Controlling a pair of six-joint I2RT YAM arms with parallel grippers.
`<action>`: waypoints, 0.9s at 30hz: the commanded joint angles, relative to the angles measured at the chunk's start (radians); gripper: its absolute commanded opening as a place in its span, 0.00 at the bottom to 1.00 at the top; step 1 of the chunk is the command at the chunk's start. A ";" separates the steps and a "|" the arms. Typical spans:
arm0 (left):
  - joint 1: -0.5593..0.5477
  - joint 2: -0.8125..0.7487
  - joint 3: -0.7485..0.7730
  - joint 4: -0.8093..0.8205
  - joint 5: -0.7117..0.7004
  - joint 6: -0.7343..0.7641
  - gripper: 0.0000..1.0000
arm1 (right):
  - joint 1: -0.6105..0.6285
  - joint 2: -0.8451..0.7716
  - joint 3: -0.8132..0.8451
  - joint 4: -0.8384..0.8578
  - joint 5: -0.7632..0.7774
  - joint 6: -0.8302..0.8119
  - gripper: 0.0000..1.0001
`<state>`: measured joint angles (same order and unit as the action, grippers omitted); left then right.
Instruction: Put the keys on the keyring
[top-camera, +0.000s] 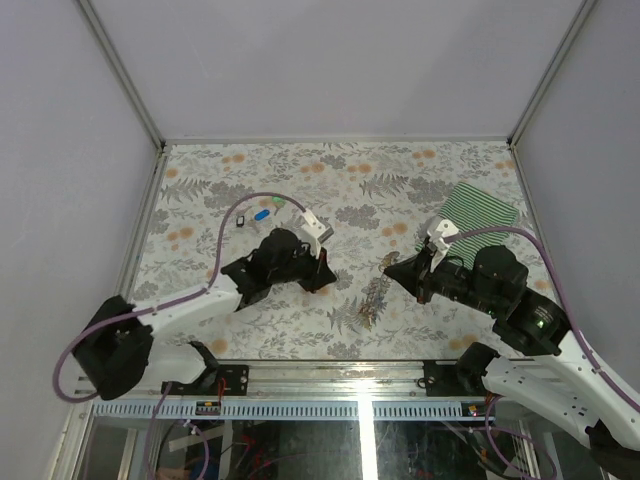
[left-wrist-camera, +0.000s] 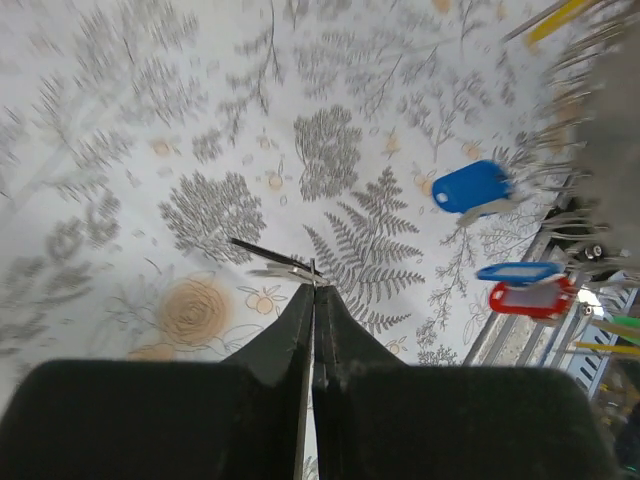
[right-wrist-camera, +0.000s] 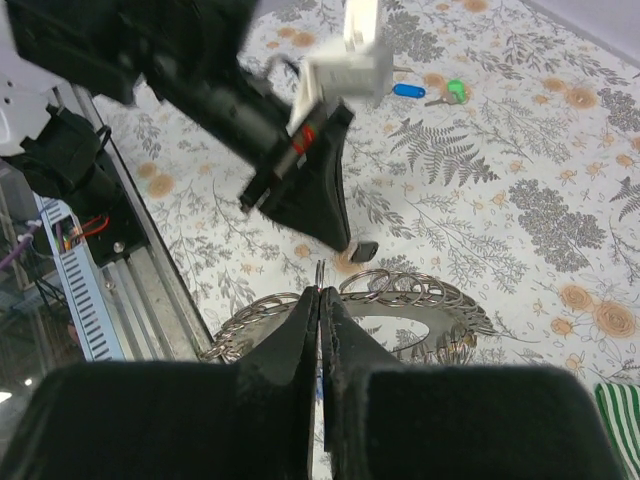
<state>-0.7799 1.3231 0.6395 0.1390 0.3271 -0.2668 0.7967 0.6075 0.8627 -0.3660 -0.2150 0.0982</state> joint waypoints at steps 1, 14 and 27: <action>-0.009 -0.151 0.111 -0.209 -0.061 0.212 0.00 | 0.005 0.009 0.076 0.028 -0.058 -0.097 0.00; -0.010 -0.347 0.405 -0.462 0.176 0.514 0.00 | 0.004 0.019 0.123 0.204 -0.286 -0.182 0.00; -0.009 -0.447 0.470 -0.500 0.309 0.631 0.00 | 0.005 -0.034 0.013 0.418 -0.489 -0.621 0.00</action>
<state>-0.7849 0.9009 1.0595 -0.3355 0.5625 0.2840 0.7967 0.5785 0.8707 -0.0841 -0.6285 -0.3347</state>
